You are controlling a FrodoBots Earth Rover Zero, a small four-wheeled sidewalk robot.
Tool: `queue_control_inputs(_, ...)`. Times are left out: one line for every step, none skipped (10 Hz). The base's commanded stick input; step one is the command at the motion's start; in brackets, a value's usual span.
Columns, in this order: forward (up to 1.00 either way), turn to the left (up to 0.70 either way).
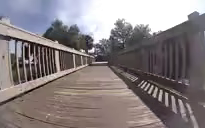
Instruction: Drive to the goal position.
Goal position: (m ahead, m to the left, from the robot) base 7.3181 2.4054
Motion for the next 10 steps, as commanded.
queue_control_inputs(0.84,0.0)
queue_control_inputs(0.84,0.0)
queue_control_inputs(0.84,0.0)
queue_control_inputs(0.84,0.0)
queue_control_inputs(0.84,0.0)
queue_control_inputs(0.84,0.0)
queue_control_inputs(0.84,0.0)
queue_control_inputs(0.84,0.0)
queue_control_inputs(0.84,0.0)
queue_control_inputs(0.84,0.0)
